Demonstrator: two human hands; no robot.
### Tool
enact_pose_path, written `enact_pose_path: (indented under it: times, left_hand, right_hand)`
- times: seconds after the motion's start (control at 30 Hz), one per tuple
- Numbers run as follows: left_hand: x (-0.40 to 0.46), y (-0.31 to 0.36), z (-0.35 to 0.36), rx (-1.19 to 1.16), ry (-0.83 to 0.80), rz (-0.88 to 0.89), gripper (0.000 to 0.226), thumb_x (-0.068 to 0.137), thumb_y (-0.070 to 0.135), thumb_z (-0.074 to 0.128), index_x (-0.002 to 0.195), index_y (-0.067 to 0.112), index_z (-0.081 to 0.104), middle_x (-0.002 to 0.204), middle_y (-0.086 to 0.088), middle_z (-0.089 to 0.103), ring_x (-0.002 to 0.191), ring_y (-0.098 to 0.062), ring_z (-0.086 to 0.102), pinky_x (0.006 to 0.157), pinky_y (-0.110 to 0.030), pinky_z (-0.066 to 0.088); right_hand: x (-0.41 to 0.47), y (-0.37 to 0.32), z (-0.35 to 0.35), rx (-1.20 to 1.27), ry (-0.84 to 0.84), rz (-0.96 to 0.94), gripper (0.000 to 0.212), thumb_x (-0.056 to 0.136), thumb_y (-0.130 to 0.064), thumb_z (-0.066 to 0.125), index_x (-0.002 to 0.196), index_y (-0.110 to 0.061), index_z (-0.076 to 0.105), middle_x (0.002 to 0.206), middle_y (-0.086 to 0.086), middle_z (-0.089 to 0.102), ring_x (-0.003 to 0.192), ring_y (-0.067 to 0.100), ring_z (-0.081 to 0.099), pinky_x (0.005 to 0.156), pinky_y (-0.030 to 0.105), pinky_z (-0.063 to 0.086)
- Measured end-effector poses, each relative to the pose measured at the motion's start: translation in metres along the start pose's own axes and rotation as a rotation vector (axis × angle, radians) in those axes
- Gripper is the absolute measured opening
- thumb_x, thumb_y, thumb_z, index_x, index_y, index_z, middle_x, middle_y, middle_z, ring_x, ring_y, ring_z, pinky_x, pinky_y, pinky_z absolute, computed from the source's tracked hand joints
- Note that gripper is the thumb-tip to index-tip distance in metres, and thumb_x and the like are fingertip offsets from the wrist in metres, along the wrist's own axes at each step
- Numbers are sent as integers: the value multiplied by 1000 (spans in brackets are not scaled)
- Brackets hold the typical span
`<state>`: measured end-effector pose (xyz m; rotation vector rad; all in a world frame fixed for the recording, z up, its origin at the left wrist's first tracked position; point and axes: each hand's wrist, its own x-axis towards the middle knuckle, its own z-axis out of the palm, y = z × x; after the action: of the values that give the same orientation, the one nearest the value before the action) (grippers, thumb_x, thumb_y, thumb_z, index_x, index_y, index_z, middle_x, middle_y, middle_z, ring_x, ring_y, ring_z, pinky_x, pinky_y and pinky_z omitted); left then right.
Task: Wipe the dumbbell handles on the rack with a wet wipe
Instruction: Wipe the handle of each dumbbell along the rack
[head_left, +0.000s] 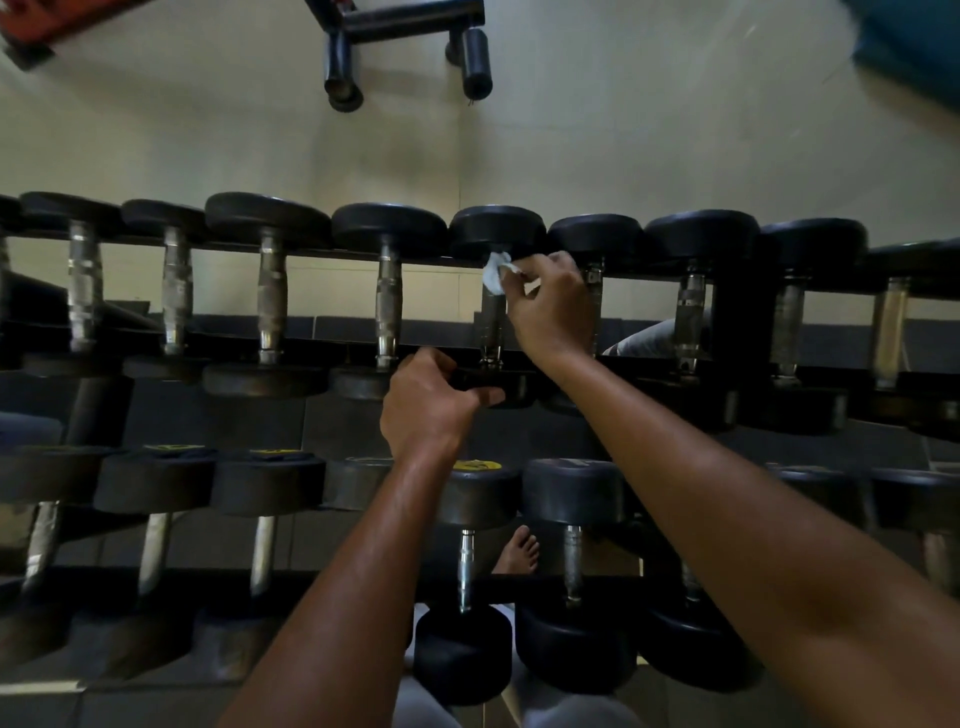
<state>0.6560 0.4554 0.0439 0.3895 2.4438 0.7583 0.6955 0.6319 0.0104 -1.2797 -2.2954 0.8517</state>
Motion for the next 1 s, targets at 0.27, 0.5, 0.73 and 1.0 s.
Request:
enact_pose_path:
  times: [0.27, 0.5, 0.73, 1.0]
  left_hand:
    - [-1, -2, 1, 8, 6, 2, 64, 67, 57, 97, 116, 29, 68, 111, 9, 72, 99, -13, 70, 82, -40, 63]
    - [-2, -2, 2, 2, 14, 7, 64, 67, 57, 97, 116, 28, 69, 111, 9, 73, 100, -14, 70, 83, -39, 62]
    - [0, -4, 2, 6, 15, 12, 63, 66, 58, 97, 114, 29, 68, 110, 10, 72, 99, -12, 70, 78, -34, 58]
    - [0, -3, 1, -3, 3, 2, 64, 66, 56, 98, 116, 28, 69, 110, 10, 73, 98, -12, 70, 75, -31, 55]
  right_hand:
    - [5, -13, 12, 706, -55, 760, 14, 97, -28, 77, 108, -20, 73, 103, 1, 77, 94, 13, 73, 85, 30, 61]
    - [18, -13, 2, 733, -249, 778, 23, 102, -32, 71, 122, -22, 67, 112, -1, 72, 106, 19, 70, 98, 40, 57]
    - [27, -8, -4, 738, -329, 827, 20, 96, -33, 78, 112, -20, 74, 119, 2, 75, 110, 15, 64, 104, 42, 56]
    - [24, 3, -13, 393, -532, 709, 35, 103, -30, 70, 130, -8, 67, 107, 2, 68, 108, 19, 65, 101, 38, 55]
